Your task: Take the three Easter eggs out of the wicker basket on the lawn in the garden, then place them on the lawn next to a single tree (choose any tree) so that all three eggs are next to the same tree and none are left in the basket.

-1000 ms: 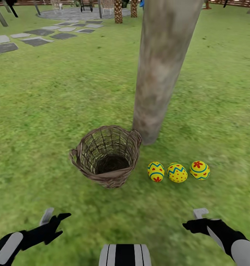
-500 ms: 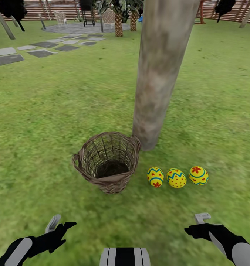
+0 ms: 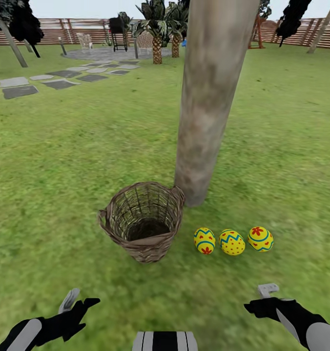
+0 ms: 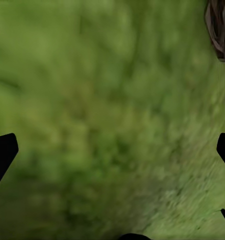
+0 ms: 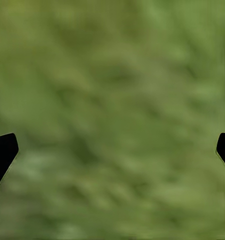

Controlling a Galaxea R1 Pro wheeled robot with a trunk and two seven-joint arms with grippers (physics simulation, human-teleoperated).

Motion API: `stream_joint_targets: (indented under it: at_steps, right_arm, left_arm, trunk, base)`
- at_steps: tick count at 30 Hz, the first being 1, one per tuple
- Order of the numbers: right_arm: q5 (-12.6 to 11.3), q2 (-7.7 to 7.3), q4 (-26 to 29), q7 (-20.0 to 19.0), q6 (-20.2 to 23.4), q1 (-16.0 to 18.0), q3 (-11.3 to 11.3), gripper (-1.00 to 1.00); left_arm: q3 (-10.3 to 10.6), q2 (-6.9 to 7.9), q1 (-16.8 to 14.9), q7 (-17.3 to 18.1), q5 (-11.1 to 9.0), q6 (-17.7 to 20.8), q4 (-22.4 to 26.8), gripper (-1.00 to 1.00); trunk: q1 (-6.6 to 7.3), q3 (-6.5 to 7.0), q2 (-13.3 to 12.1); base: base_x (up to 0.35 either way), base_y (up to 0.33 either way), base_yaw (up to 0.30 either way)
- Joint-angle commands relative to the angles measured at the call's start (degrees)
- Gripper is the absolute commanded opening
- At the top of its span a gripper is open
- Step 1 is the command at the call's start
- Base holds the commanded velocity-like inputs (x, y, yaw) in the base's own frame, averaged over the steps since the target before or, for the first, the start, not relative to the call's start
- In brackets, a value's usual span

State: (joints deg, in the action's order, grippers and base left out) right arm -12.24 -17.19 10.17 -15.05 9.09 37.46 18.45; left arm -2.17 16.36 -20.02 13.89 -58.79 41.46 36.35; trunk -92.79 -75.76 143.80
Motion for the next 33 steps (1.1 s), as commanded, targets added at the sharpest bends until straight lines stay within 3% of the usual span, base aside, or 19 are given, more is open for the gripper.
stream_joint_targets:
  at_steps: [1, 7, 10, 30, 33]
  right_arm:
    - [-0.6, -0.04, 0.1, -0.1, 0.2, 0.0, 0.4, 1.00]
    - [-0.8, -0.04, 0.0, 0.0, 0.1, 0.0, 0.3, 1.00]
    - [-0.8, 0.30, -0.9, 0.1, 0.1, 0.0, 0.4, 1.00]
    - [-0.5, 1.01, -2.0, 0.1, -0.1, -1.7, 0.4, 1.00]
    - [-0.6, 2.00, -2.0, 0.1, 0.0, -1.7, 0.4, 1.00]
  left_arm:
    - [-0.2, -0.05, 0.0, 0.2, 0.1, 0.4, -0.1, 1.00]
    - [2.7, -0.09, 0.0, 0.2, 0.1, 0.0, -2.0, 1.00]
    - [3.2, -0.05, 0.0, 0.1, 0.1, -2.5, -2.4, 1.00]
    - [3.4, -0.09, 0.0, -0.1, 0.1, -3.9, -5.3, 1.00]
    - [3.4, -0.09, 0.0, -0.1, 0.1, -3.9, -5.4, 1.00]
  trunk:
    - [0.03, 0.19, 0.0]
    - [0.19, 1.52, -0.1]
    - [0.27, 2.18, -0.1]
    - [0.78, 6.61, -0.4]
    - [0.86, 7.28, -0.4]
  base:
    - [0.000, 0.000, 0.000]
    - [0.000, 0.000, 0.000]
    - [0.000, 0.000, 0.000]
    - [0.000, 0.000, 0.000]
    - [0.000, 0.000, 0.000]
